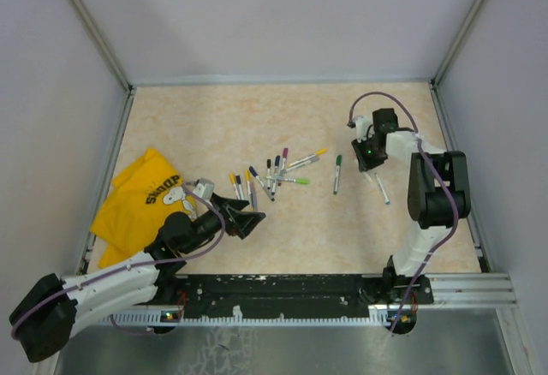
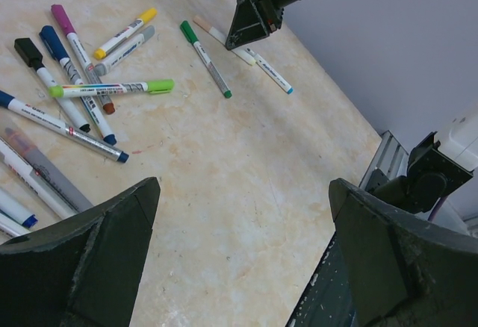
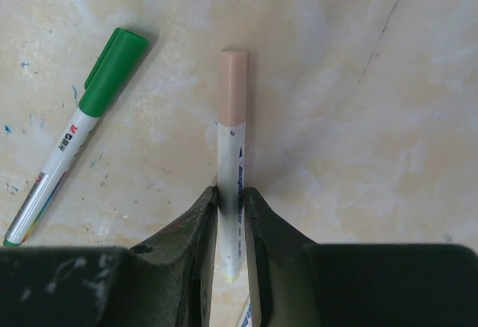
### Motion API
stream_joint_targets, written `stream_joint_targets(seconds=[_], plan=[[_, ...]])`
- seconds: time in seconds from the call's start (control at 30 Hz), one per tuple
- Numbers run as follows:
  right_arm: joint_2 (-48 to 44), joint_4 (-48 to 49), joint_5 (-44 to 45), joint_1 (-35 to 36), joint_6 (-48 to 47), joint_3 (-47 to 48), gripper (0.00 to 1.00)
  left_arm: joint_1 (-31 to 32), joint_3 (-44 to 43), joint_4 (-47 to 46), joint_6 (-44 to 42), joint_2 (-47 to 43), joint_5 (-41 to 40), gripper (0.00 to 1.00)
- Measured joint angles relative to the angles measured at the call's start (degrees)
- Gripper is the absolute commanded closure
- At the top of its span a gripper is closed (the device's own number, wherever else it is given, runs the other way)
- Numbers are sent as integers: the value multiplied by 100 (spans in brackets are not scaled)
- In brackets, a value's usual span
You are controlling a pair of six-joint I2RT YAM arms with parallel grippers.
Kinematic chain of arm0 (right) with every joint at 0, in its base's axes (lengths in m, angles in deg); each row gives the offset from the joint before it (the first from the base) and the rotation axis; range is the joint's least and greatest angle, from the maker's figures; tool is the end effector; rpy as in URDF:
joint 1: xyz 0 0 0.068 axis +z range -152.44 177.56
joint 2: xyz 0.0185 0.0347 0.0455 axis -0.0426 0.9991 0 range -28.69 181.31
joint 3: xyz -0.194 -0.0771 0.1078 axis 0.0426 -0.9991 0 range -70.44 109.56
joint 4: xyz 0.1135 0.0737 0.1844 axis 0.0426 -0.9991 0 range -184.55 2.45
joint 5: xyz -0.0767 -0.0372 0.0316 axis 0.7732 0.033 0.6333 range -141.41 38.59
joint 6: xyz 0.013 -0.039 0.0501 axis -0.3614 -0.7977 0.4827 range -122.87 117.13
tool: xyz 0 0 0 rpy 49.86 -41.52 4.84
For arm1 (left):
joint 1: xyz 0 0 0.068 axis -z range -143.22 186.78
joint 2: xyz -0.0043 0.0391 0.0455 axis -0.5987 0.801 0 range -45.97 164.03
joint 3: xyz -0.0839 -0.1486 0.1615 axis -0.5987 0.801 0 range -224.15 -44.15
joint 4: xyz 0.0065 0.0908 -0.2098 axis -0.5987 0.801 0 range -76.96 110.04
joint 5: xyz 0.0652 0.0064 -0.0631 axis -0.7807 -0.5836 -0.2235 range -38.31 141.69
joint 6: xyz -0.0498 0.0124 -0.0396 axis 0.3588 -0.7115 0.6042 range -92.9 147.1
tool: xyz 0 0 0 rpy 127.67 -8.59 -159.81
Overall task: Open the pen caps
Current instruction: Pick up the pen from the center of the board.
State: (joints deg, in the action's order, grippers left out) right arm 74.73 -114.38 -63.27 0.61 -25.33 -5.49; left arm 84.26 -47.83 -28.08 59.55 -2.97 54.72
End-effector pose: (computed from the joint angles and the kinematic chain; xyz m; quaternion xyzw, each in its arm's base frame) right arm 0.3242 0.0278 0.1363 -0.2360 0.9428 0.0636 0.2267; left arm 0.1200 -0.1347 0.1842 0.1098 0.6872 -0.4753 0.5383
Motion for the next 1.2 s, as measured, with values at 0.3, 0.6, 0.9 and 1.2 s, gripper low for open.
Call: stream_joint_targets(seconds=[0.3, 0.6, 0.9, 1.2], plan=[[33, -11, 57, 57, -44, 39, 80, 0, 0, -17, 144, 70, 57, 1], [31, 9, 310, 280, -96, 39, 99, 0, 70, -195, 330, 57, 155, 1], [15, 20, 282, 345, -92, 35, 100, 0, 151, -426, 529, 55, 234, 1], [-160, -101, -70, 358, -26, -144, 100, 0, 212, -564, 643, 57, 238, 1]])
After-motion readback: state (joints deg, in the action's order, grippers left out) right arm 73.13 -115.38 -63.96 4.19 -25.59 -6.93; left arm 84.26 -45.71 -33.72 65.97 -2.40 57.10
